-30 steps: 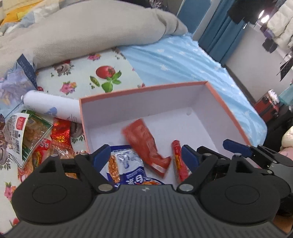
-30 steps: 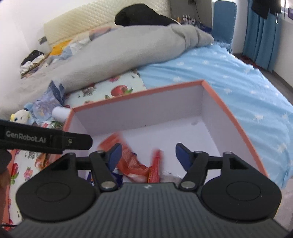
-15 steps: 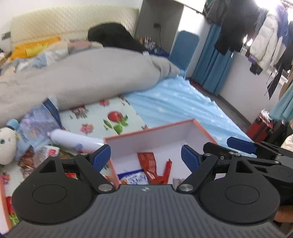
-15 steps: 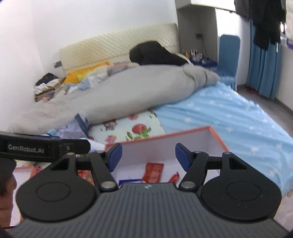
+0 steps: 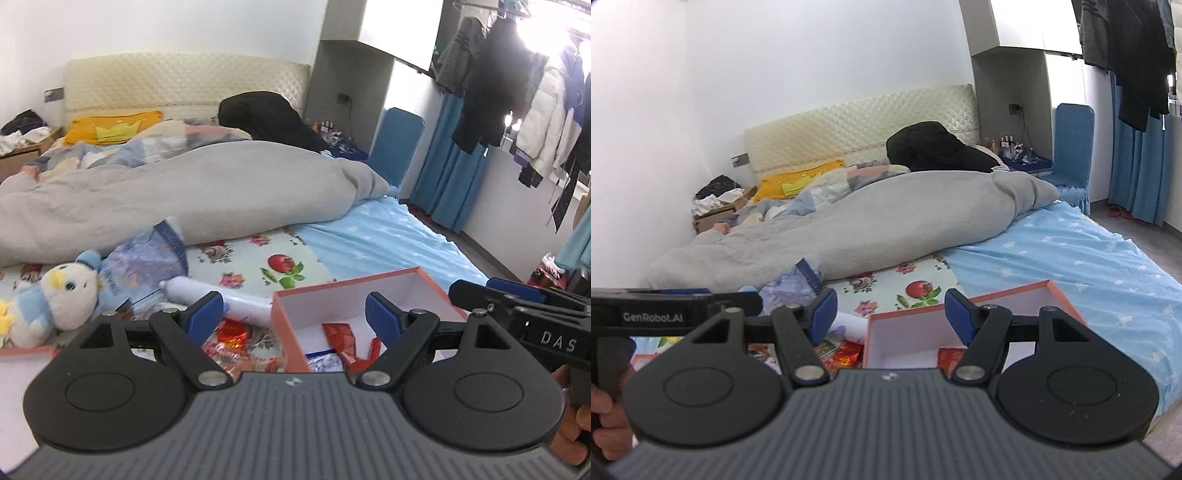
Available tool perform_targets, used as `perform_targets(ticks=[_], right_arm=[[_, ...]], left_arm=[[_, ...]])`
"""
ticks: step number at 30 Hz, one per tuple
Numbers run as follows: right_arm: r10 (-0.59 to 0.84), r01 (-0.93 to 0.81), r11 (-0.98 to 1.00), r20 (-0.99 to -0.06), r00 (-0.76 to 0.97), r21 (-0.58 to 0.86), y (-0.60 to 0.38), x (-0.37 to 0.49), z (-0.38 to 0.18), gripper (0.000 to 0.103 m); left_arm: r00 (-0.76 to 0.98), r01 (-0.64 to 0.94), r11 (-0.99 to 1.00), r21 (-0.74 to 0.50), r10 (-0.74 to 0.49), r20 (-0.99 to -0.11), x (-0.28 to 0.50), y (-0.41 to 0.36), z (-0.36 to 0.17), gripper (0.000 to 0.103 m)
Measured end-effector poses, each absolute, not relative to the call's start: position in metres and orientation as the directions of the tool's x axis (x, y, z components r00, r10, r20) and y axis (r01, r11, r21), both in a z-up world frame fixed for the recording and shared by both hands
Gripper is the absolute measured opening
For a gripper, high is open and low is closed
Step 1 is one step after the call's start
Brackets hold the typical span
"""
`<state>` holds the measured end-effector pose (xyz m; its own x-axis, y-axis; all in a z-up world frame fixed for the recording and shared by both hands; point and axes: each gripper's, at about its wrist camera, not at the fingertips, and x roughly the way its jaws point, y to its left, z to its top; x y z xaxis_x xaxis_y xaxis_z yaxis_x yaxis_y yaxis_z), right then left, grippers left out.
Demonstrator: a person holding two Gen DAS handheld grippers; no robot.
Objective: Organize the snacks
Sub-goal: 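Withdraw both tools from the box back toward the snack pile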
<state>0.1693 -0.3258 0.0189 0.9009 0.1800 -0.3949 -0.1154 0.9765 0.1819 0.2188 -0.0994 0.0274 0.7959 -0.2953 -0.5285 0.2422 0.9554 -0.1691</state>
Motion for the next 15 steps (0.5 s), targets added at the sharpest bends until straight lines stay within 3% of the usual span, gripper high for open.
perform_targets(ticks=[15], right_arm=[[0.261, -0.195, 0.96, -0.396, 0.88, 0.201, -0.274, 0.129, -0.019, 0.067]], left_arm=[[0.807, 0.086, 0.976, -0.2, -0.186, -0.56, 0.157, -0.027, -0.019, 0.087]])
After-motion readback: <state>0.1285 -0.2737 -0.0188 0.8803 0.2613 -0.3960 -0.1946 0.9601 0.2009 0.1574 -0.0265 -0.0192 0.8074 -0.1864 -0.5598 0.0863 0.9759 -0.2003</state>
